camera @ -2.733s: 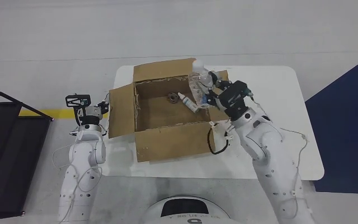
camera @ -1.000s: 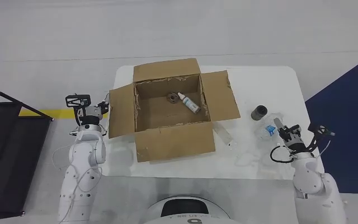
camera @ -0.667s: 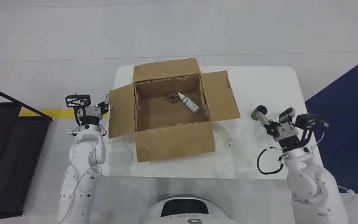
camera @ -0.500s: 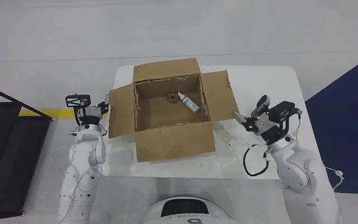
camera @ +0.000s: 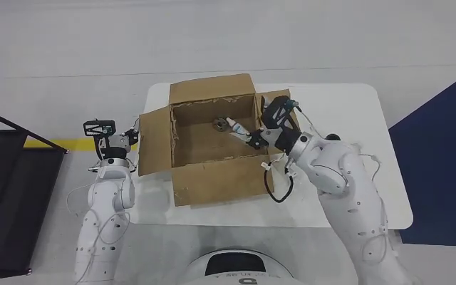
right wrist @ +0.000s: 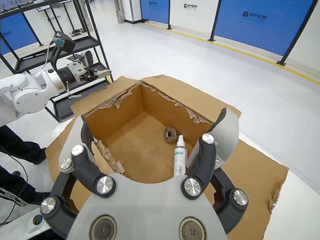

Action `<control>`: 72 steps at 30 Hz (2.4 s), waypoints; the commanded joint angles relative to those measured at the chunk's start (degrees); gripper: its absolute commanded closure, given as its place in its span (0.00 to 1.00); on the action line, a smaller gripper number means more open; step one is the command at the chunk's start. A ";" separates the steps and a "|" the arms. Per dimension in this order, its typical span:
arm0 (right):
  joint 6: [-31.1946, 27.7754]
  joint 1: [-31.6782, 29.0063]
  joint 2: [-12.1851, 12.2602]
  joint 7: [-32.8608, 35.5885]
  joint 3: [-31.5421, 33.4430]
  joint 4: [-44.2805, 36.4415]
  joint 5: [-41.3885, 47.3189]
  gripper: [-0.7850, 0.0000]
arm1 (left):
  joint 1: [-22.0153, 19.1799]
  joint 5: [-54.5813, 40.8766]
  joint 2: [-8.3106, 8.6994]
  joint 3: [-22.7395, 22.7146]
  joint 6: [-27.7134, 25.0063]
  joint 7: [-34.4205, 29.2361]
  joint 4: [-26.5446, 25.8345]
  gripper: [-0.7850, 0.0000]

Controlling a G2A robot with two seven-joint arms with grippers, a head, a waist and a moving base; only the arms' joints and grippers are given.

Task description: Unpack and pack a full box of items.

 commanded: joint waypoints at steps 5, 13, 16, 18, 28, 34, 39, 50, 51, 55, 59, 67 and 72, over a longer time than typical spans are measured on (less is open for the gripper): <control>-0.01 -0.01 0.00 0.00 0.01 -0.01 -0.01 0.00 | 0.00 0.00 0.00 0.00 0.00 0.00 0.00 0.00; -2.24 15.08 -2.02 10.96 -14.84 13.16 0.26 0.00 | 0.00 0.00 0.00 0.00 0.00 0.00 0.00 0.00; -0.11 22.18 -3.78 11.70 -20.48 21.60 2.07 0.00 | 0.00 0.00 0.00 0.00 0.00 0.00 0.00 0.00; 1.36 25.80 -4.97 11.29 -23.58 26.52 3.25 0.00 | 0.00 0.00 0.00 0.00 0.00 0.00 0.00 0.00; 10.11 36.93 -10.53 11.79 -34.07 47.73 5.10 0.00 | 0.00 0.00 0.00 0.00 0.00 0.00 0.00 0.00; 12.62 40.55 -13.66 11.40 -37.53 57.24 7.62 0.15 | 0.00 0.00 0.00 0.00 0.00 0.00 0.00 0.00; 13.93 42.94 -15.86 10.28 -39.45 63.76 8.03 0.24 | 0.00 0.00 0.00 0.00 0.00 0.00 0.00 0.00; 17.87 46.31 -20.45 8.29 -42.58 74.75 7.28 0.22 | 0.00 0.00 0.00 0.00 0.00 0.00 0.00 0.00; 17.71 46.48 -20.80 8.11 -42.70 75.40 7.41 0.23 | 0.00 0.00 0.00 0.00 0.00 0.00 0.00 0.00; 16.51 47.24 -22.21 7.89 -43.43 78.19 7.56 0.23 | 0.00 0.00 0.00 0.00 0.00 0.00 0.00 0.00; 13.84 47.88 -23.69 8.40 -44.52 80.09 7.33 0.26 | 0.00 0.00 0.00 0.00 0.00 0.00 0.00 0.00; 10.29 48.82 -25.14 5.74 -44.80 82.65 6.67 0.44 | 0.00 0.00 0.00 0.00 0.00 0.00 0.00 0.00; 10.33 48.98 -25.82 5.26 -44.64 84.46 6.52 0.52 | 0.00 0.00 0.00 0.00 0.00 0.00 0.00 0.00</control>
